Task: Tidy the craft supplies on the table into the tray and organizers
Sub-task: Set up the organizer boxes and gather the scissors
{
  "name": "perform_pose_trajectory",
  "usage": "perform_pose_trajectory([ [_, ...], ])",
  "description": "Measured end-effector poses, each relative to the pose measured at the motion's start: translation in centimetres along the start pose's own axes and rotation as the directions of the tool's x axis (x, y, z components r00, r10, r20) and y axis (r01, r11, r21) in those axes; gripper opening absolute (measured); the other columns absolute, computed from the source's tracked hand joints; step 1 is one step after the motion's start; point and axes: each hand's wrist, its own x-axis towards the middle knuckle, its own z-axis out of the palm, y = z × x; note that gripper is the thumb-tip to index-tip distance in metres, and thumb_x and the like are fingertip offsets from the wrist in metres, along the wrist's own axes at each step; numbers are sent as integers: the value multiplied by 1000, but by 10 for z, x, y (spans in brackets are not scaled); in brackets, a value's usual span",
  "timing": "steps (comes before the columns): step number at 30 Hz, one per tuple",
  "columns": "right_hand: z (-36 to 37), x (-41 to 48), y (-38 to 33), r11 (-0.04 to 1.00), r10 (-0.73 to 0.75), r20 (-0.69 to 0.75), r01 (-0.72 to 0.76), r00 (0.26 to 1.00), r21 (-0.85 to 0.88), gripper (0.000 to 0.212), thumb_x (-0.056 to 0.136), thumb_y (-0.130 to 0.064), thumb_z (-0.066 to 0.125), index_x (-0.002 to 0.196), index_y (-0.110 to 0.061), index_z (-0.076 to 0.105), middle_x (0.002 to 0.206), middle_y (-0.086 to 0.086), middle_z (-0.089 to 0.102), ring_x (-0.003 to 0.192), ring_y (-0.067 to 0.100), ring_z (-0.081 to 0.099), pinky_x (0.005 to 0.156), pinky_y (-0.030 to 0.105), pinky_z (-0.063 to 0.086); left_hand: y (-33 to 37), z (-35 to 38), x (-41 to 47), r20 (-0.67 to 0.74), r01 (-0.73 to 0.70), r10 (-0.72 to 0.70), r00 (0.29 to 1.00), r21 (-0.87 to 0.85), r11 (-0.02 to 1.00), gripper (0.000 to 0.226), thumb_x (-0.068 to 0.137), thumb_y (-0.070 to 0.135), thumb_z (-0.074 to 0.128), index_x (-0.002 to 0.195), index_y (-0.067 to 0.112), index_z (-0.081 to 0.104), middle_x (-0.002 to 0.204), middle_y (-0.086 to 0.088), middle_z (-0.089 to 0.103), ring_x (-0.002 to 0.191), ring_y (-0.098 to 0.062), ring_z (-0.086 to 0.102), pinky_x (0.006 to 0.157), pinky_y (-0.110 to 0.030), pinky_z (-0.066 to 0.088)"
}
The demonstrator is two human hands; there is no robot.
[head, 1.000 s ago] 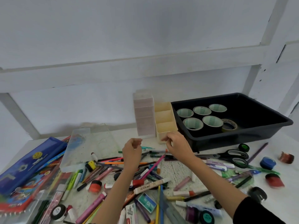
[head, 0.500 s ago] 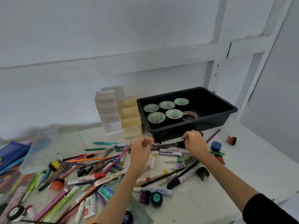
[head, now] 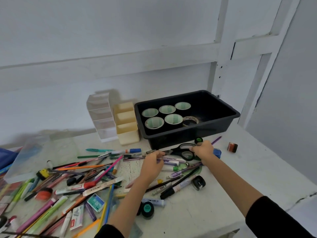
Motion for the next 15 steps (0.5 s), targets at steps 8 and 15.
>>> perform_pose_trajectory([
  [8,-4,-18,-14,919,-305,195,234,932,316,14,87,-3,63,100,-9,65,83,3,66,84,23,64,75,34,56,1,-7,7,-204,-125,159,966,168,978,38,96,18,50,134,17,47,130,-1,49,121,-16,43,97,-20,30],
  [15,-1,-42,-56,738,-661,168,591,732,327,15,86,-11,65,99,-19,69,93,1,69,90,16,66,82,26,53,1,-29,9,-307,-196,186,933,-1,981,17,92,5,53,107,8,62,100,-3,63,93,-15,57,75,-10,39],
])
